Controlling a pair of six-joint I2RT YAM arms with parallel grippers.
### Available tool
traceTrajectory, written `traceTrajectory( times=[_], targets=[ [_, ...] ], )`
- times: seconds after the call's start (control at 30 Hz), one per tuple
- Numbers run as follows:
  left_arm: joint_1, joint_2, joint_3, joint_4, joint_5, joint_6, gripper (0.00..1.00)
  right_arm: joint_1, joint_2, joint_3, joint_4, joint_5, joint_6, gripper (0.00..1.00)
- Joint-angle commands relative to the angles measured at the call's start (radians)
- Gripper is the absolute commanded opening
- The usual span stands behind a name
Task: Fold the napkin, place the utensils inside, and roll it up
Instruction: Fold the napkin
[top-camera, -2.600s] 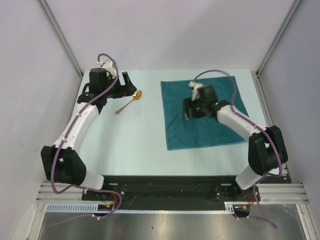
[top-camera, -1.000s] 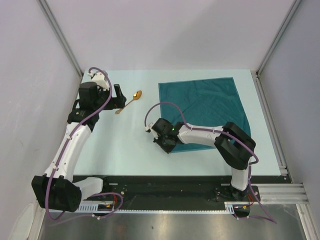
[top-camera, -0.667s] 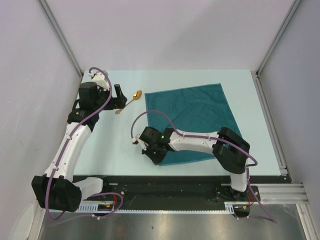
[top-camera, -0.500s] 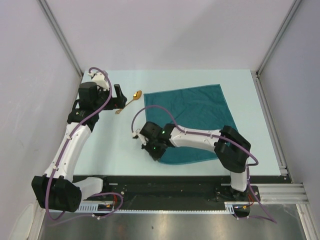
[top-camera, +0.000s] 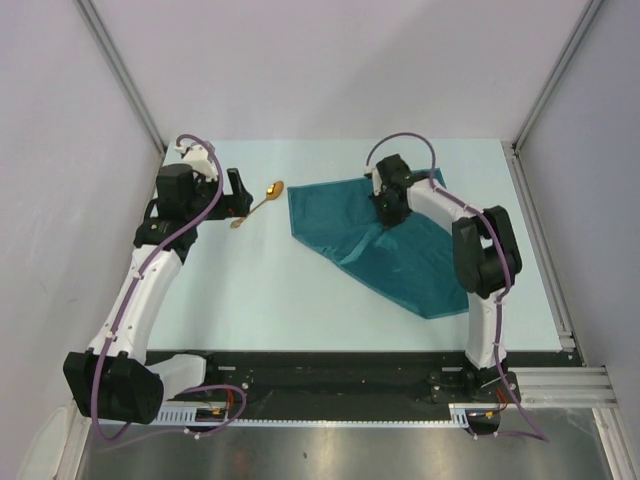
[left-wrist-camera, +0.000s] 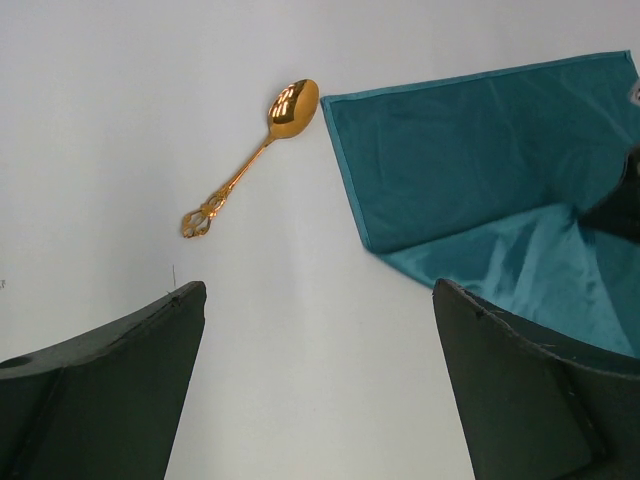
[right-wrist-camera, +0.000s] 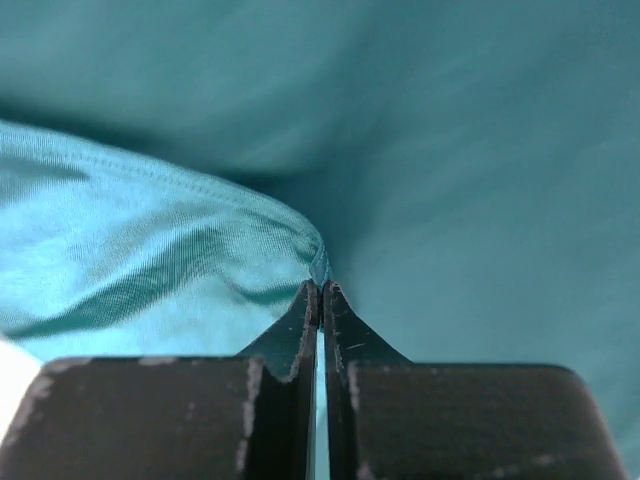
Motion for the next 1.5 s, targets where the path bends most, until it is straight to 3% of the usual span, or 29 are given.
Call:
traceTrajectory(
  times=[0.0,0.17,0.4,0.6,1.47],
  targets=[
    [0.011,-0.005,0.004,0.016,-0.005,0.014,1.00,-0.087,0.102,0.148,0.026,0.045,-0.063,0.00],
    [0.011,0.007,0.004,0.016,-0.007,0.014,1.00,-0.170,0.230,0.340,0.017,0.118,-0.089,0.00],
    [0.011,0.016,0.004,0.015,-0.007,0.015,1.00,-0.224,0.344,0.486,0.026,0.221,-0.116,0.00],
    [0.011,0.024,0.003,0.016,-0.007,0.015,1.00,-0.238,0.384,0.523,0.091,0.342,-0.130,0.00],
    [0.013,0.055,0.004,0.012,-0.019,0.021,1.00,-0.258,0.544,0.691,0.218,0.536,-0.210,0.00]
  ],
)
